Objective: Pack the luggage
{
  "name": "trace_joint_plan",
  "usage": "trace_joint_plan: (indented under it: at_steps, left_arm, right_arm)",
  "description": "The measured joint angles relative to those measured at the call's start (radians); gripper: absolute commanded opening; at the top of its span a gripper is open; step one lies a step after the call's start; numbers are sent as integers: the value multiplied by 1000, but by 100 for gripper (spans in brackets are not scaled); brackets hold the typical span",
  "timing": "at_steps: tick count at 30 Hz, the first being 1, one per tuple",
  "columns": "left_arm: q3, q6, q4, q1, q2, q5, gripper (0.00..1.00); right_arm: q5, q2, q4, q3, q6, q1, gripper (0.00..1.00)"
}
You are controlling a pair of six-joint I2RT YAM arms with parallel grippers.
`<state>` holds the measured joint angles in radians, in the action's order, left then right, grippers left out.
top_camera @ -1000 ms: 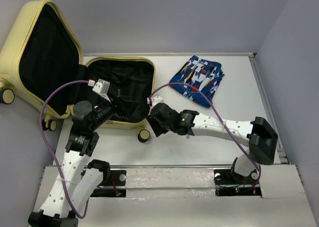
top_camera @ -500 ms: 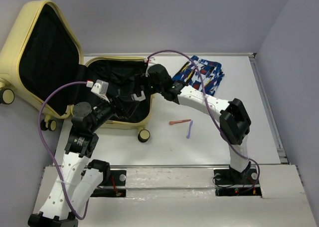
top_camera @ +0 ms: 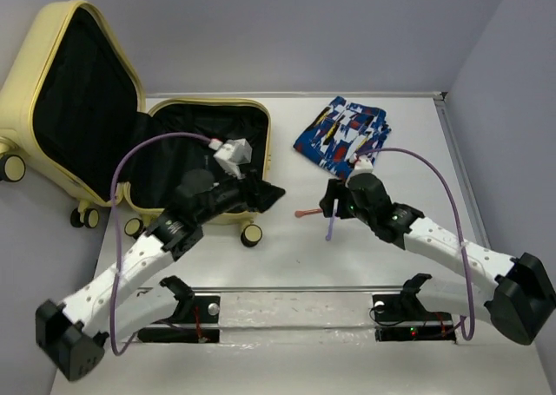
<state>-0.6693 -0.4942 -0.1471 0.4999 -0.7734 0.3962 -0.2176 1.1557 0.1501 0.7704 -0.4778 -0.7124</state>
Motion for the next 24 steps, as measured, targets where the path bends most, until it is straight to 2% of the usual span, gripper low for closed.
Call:
trace_joint_plan:
  at_steps: [3,5,7,11,16,23,24]
  left_arm:
    - [-101,24,21,298,-196,-198,68]
    - [-218,57,55,417,-365,-323,68]
    - [-315,87,54,479,-538,-396,68]
    - [-404,176,93,491,-776,-511,67]
    - [-474,278,148,485,-971,-547,65]
    - [-544,379,183,486,-1097,-513,65]
    - [-565,395,195,486,-1119,-519,61]
  right_arm:
    - [-14,-84,59,-149,-51,8,71]
    - [-27,-139,104,-214,-80,16,70]
    - [-46,-216,155,-251,-103,20,69]
    - [-54,-351,195,-277,-151,25,66]
    - [-48,-435,211,-288,-185,25,65]
    - [-21,-462,226,-308,-196,25,64]
    - [-18,-463,227,-310,-196,25,64]
